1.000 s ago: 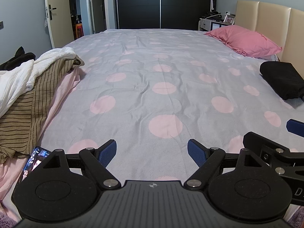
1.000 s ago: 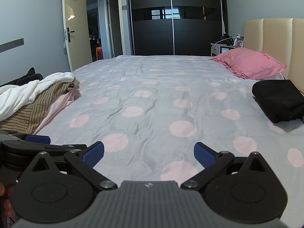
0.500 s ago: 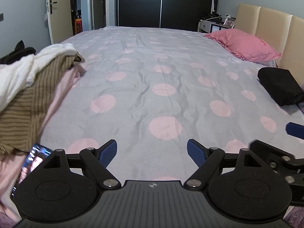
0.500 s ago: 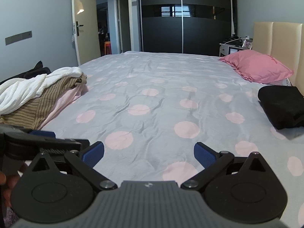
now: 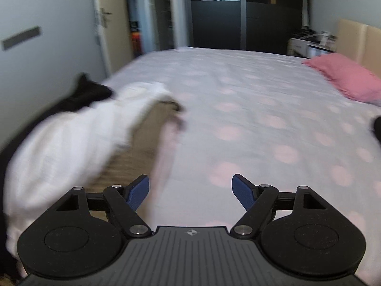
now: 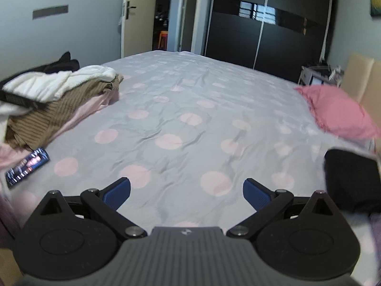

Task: Fold clothes

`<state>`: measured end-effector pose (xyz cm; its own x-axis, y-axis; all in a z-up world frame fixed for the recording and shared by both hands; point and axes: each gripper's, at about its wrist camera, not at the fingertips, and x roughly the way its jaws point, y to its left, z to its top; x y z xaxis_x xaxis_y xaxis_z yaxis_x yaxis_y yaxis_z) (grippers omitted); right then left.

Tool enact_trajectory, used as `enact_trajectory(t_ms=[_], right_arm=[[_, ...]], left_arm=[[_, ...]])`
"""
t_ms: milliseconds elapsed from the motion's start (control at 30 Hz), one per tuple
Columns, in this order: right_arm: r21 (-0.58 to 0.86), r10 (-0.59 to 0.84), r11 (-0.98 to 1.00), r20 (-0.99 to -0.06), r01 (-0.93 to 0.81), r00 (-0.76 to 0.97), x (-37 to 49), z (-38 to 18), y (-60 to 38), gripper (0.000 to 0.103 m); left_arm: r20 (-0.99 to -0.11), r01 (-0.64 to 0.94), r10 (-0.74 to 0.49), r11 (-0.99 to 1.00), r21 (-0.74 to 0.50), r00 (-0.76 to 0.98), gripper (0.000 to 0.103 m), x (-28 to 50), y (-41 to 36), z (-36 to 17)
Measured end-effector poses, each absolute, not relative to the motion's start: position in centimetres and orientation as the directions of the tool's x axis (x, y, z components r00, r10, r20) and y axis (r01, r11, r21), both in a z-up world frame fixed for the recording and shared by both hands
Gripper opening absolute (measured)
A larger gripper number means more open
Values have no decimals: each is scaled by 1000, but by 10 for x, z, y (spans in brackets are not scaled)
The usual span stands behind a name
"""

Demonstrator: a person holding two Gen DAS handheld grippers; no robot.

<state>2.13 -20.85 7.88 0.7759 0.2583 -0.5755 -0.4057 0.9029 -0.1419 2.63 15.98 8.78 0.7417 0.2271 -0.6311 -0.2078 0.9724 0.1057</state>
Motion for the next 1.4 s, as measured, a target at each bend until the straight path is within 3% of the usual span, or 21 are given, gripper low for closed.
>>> enact_trajectory(t_ms=[100, 233, 433, 767, 933, 1000, 1133, 1200, 1400], right_arm=[[-189, 225, 903, -556, -386, 800, 31, 82, -215, 102], [-120, 223, 930, -568, -348, 793, 45, 75, -226, 102], [-84, 223, 936, -611, -343, 760, 59, 57, -222, 102], [-117, 228, 917, -630, -381, 742, 66, 42, -205, 102], [-128, 236, 906, -640, -404, 731, 71, 36, -196, 102], [-138, 236, 901, -640, -411, 731, 72, 34, -192, 102], [-147, 242, 894, -637, -423, 732, 72, 32, -186, 102], [-145, 248, 892, -635, -428, 732, 71, 32, -185, 102], [-147, 269, 882, -623, -447, 735, 64, 35, -182, 102]], left_arm=[[-611, -284, 324, 945, 165, 722, 68, 30, 202, 100], [-577, -430, 478, 873, 230, 662, 62, 37, 267, 116], [-586, -596, 588, 775, 209, 558, 61, 42, 368, 129], [-722, -725, 496, 689, -13, 483, 80, 4, 488, 99], [-756, -760, 366, 597, -255, 542, 77, -26, 514, 75], [-737, -738, 321, 580, -344, 595, 50, -32, 523, 69], [-733, -715, 315, 622, -320, 603, 32, -17, 516, 73], [-714, -674, 299, 666, -318, 632, 9, -12, 510, 82], [-632, -492, 171, 785, -376, 756, 4, 5, 473, 119]])
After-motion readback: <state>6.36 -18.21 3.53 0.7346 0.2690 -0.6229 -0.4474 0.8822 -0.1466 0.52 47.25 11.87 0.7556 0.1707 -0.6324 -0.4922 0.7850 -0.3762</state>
